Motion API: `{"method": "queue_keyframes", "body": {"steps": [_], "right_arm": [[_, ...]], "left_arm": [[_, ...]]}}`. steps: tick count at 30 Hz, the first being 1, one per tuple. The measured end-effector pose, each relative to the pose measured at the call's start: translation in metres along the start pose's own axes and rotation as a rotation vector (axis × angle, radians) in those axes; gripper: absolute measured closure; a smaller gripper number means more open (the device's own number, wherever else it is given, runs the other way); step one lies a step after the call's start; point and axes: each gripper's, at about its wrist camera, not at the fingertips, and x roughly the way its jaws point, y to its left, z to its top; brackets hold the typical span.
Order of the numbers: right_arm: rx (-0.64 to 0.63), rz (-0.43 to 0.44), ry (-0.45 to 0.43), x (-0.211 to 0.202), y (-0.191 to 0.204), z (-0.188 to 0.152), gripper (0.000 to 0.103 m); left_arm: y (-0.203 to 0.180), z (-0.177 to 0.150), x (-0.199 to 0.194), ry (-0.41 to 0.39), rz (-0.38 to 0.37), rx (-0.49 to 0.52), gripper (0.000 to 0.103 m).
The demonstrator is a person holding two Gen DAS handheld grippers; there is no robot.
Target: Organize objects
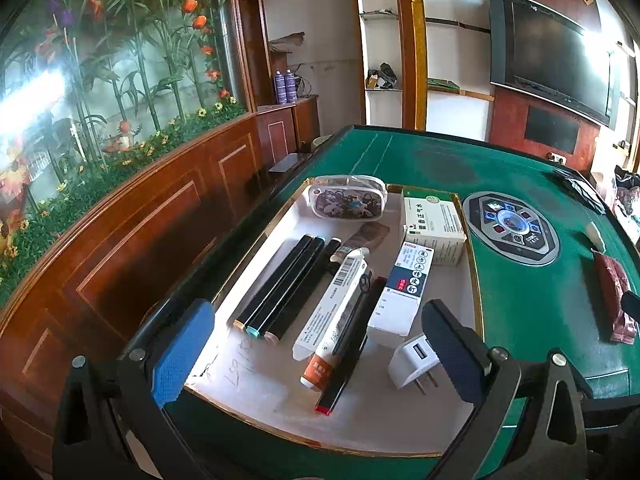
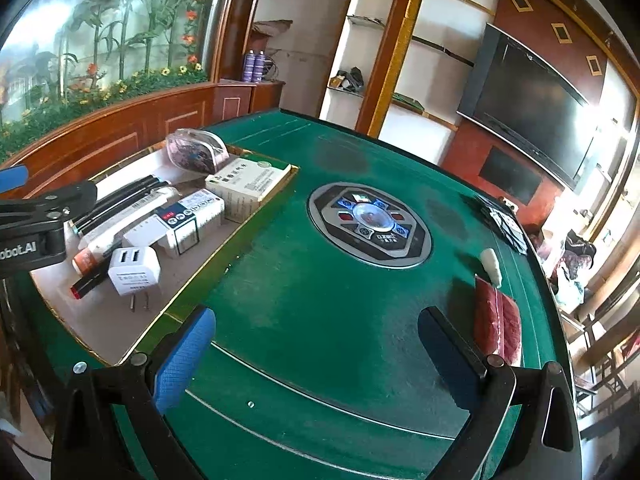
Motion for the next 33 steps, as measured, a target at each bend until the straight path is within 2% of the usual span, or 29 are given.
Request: {"method": "queue_keyframes", "body": {"steps": [25, 33], "right_arm": [[-0.026, 0.008, 0.008, 0.001, 0.012, 0.0, 0.0], [-0.027, 0.021, 0.003, 0.0, 0.015, 0.0, 0.0]], "left_arm": [[0.002, -0.005, 0.006, 0.028, -0.004, -0.001, 0.0], [0.004, -0.006, 0.007, 0.022, 0.029, 0.001, 0.0]]}}
